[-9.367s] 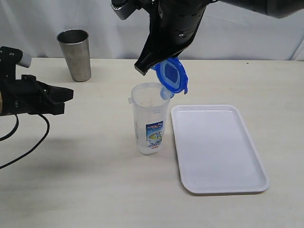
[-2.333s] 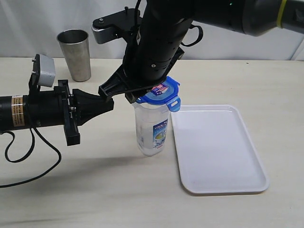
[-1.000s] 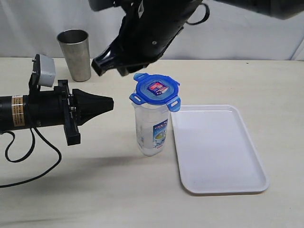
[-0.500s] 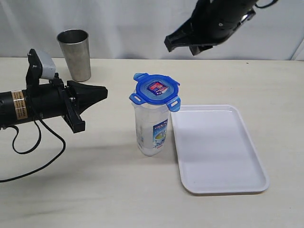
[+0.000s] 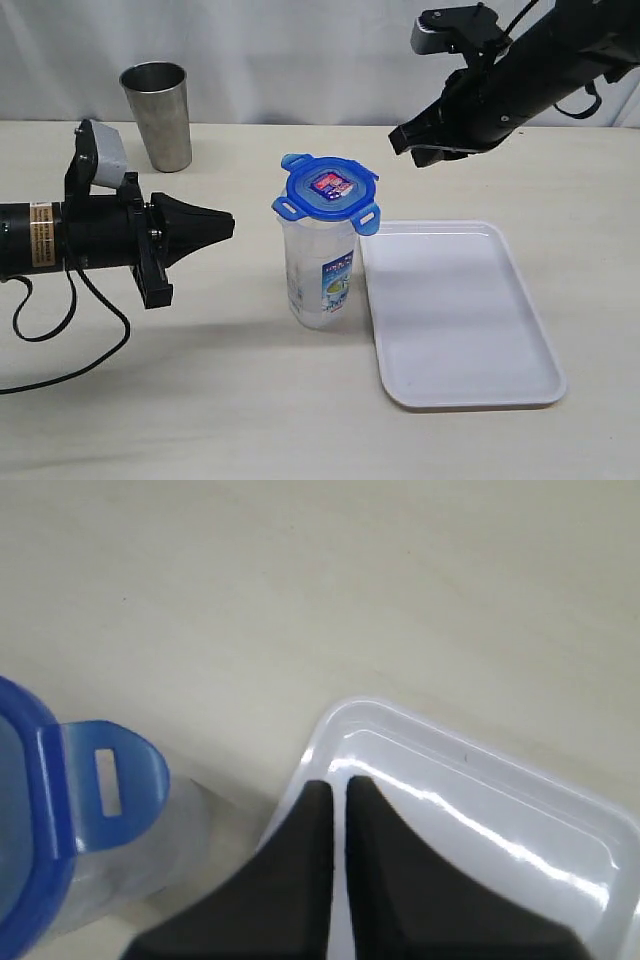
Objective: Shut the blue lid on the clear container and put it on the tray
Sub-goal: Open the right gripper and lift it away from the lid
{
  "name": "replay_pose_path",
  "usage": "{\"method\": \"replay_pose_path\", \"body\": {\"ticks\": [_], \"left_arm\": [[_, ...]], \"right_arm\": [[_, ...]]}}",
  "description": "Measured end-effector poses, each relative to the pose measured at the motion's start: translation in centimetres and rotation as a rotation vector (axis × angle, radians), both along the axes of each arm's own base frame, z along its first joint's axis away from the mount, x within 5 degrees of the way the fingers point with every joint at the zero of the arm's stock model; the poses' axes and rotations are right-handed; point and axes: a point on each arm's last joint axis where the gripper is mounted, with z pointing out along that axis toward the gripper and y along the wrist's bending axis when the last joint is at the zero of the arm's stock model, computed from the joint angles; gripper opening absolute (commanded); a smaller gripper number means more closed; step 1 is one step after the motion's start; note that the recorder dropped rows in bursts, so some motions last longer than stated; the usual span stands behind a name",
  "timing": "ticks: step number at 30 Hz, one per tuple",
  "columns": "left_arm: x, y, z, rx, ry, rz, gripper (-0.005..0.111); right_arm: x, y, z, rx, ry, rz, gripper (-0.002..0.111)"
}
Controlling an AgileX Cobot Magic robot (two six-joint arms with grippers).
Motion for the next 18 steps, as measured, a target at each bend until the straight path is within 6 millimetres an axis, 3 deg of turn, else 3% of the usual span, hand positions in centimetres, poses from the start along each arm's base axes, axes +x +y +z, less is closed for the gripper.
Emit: {"method": "replay_pose_path", "body": {"ticks": [8,18], "left_arm": [[-0.2,-0.1,-0.1,0.007,0.015,-0.024,0.0],[-0.2,-0.1,-0.1,0.007,0.018,-0.025,0.0]], "right_arm": [[-0.2,1.5,0.5,0.146,-0.035,0.115,0.005],[-0.7,1.4,-1.4,0.126,-0.063,0.162,0.005]]}}
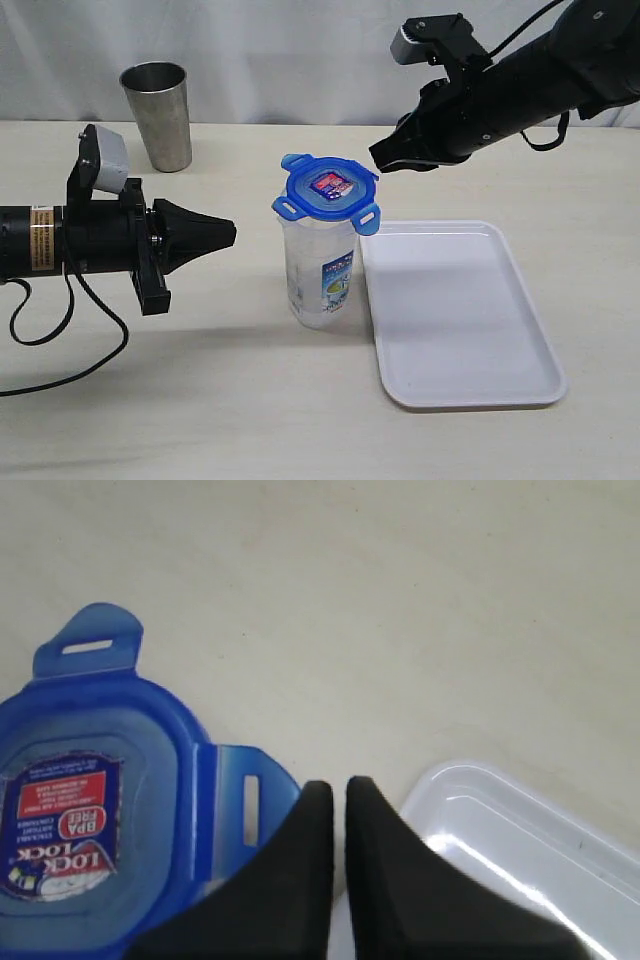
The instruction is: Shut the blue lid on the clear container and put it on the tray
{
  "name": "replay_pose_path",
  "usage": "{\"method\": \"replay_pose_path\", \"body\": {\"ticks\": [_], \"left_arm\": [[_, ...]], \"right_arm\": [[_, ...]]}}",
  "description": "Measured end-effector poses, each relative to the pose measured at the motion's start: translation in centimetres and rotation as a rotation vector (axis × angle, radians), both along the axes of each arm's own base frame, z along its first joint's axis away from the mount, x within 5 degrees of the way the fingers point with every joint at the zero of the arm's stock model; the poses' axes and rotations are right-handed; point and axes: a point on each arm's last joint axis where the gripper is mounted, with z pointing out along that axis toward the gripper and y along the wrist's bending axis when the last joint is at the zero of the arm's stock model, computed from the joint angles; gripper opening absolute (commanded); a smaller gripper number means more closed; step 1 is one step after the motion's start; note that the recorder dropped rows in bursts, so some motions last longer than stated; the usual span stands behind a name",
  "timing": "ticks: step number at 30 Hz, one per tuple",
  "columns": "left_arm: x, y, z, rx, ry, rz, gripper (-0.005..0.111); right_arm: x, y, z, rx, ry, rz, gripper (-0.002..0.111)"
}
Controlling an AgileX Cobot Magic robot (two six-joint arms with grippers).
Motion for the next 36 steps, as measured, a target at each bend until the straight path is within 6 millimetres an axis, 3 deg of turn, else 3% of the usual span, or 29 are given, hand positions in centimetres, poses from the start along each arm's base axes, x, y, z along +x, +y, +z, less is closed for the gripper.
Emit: {"method": "replay_pose_path", "body": {"ticks": [10,13,16,18,19,20,23,26,36], "left_arm": [[0.2,0.0,0.1,-0.008,-0.006,0.017,0.0],[0.2,0.0,0.1,-0.012,-0.006,0.017,0.0],[0.2,-0.1,0.5,-0.048,-0.032,0.02,0.0],[0.6,0.0,0.8,-0.067,-0.066,0.054,0.0],[0.8,0.1,0.9,-0.074,-0.075,0.079,0.0],[0.9,0.2,0.9,-0.074,-0.077,0.09,0.0],[1.1,0.3,0.6,-0.044,-0.073,0.111,0.0],[1.1,0.3,0.6,-0.04,-0.074,0.112,0.0],[1.1,0.3,0.6,-0.038,-0.073,0.113,0.0]], "right_arm": [[-0.2,0.4,-0.2,0.027,-0.039,0.058,0.005],[0.3,-0.5,-0.5,0.039,-0.062,0.001,0.005],[0.9,-3.6,-1.5,0.089,-0.075,-0.102,0.005],[1.0,-6.3,-2.2,0.201,-0.061,-0.107,0.005],[0.9,-7.7,-2.7,0.346,-0.034,-0.065,0.005],[1.0,-8.2,-3.0,0.406,-0.023,-0.051,0.005],[1.8,-11.0,-5.9,0.599,0.043,-0.049,0.005],[2.4,-10.6,-7.9,0.664,0.108,0.012,0.005],[2.5,-6.8,-7.7,0.673,0.13,0.125,0.005]]}}
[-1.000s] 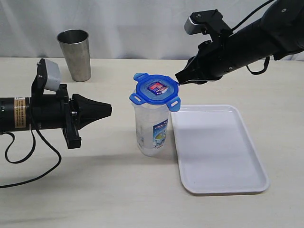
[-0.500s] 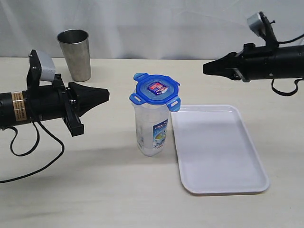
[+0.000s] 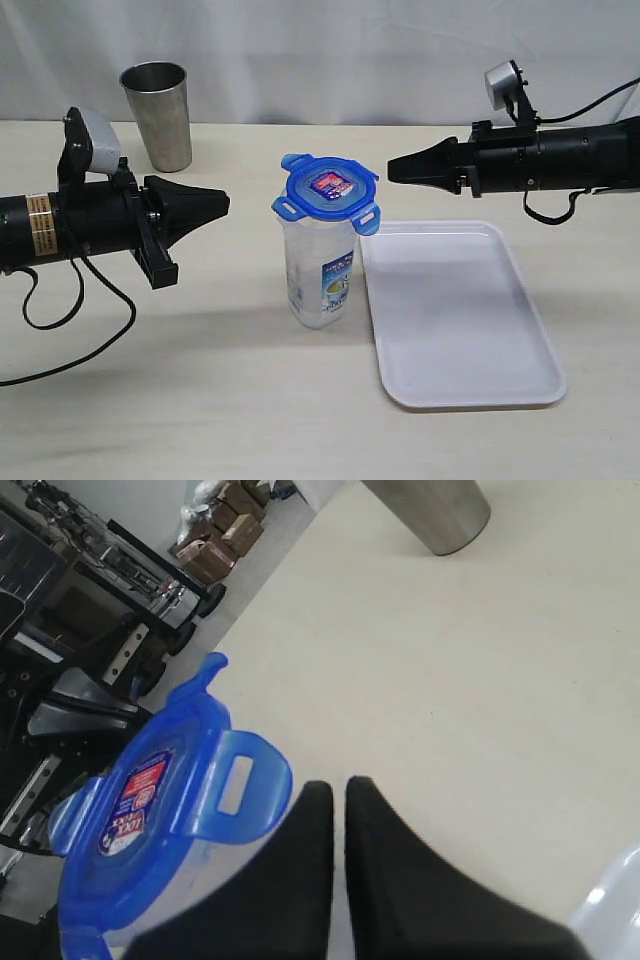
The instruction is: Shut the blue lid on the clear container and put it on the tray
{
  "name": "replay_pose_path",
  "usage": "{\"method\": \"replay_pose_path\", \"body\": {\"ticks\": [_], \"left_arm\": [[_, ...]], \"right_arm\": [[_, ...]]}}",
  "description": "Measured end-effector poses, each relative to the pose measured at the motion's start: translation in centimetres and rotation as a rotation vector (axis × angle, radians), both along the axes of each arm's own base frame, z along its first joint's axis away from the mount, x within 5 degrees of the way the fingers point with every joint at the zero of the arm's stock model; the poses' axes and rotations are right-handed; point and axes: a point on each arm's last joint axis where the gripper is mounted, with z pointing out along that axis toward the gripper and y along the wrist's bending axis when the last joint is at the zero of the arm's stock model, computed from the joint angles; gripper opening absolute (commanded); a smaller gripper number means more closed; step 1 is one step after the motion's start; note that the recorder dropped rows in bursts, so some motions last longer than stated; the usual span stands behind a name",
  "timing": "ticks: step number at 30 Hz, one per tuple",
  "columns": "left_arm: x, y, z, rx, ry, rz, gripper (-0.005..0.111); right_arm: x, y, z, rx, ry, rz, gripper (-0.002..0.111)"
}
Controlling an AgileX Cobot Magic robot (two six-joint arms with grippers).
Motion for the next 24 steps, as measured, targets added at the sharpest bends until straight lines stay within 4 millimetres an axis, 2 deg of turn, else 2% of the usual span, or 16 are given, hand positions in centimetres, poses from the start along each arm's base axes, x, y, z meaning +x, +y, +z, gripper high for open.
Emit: {"method": "replay_pose_path", "body": {"ticks": [13,21,24], "left_arm": [[0.0,0.0,0.0,0.0,0.0,0.0,0.0],[0.1,0.0,0.0,-0.003,0.0,0.007,0.0],[0.1,0.0,0.1,-0.006,-0.001,0.012,0.0]], "right_arm": [[-0.1,0.3,0.0,0.001,0.0,0.008,0.005],[-1.4,0.3,2.9,-0.032,-0.067,0.032,0.005],[-2.4,0.4,3.1,-0.028,-0.07,0.033,0.005]]}}
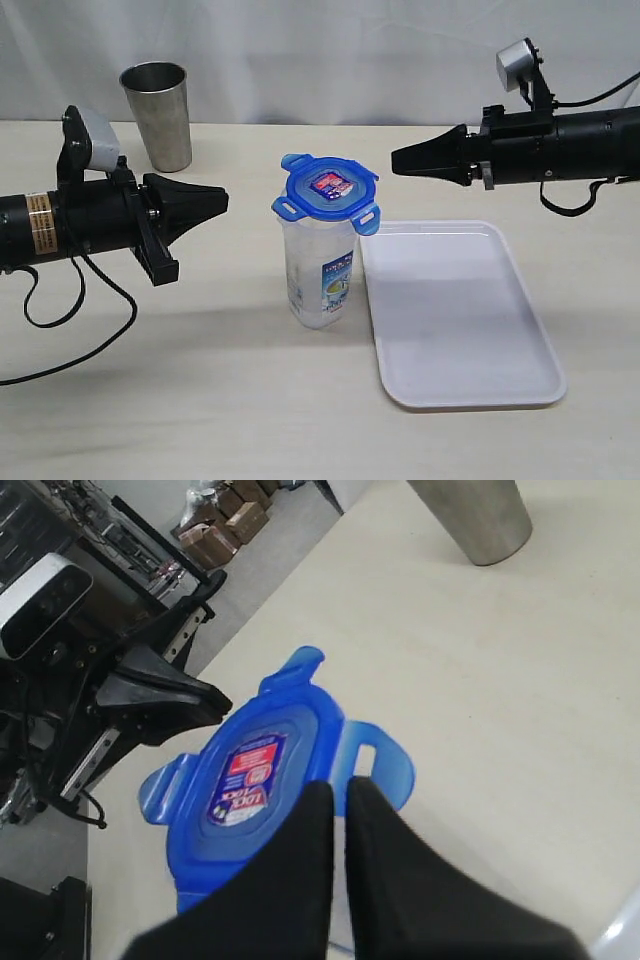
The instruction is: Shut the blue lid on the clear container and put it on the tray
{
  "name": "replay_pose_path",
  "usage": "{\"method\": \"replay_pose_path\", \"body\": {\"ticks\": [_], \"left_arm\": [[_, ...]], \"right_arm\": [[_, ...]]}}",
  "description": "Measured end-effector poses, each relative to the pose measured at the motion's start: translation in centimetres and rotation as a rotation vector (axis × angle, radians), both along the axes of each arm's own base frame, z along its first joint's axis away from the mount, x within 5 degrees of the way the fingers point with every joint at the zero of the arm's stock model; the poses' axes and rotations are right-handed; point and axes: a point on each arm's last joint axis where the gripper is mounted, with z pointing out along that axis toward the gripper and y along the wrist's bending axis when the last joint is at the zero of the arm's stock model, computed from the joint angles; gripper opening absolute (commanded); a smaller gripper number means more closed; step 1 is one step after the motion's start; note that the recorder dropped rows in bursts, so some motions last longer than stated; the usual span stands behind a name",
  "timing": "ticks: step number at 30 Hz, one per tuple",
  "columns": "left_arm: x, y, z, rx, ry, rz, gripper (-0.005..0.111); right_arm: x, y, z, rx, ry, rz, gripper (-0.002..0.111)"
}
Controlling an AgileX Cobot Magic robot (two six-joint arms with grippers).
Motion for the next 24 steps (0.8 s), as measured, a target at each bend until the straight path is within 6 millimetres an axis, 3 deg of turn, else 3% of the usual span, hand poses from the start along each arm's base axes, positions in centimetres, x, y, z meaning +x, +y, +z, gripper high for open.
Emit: {"method": "replay_pose_path", "body": {"ticks": [6,12,24], "left_arm": [[0.0,0.0,0.0,0.001,-0.002,-0.001,0.0],[0.0,0.0,0.0,0.0,-0.002,0.002,0.0],[0.8,0.4,0.4,-0.017,-0.057,0.086,0.0]], "right_arm": [[-0.7,0.4,-0.3,0.004,0.007,0.009,0.005],[-1.1,2.7,-0.5,-0.012,0.001,0.06,0.005],[-1.0,2.7,-0.7,-0.044,-0.006,0.051,0.005]]}}
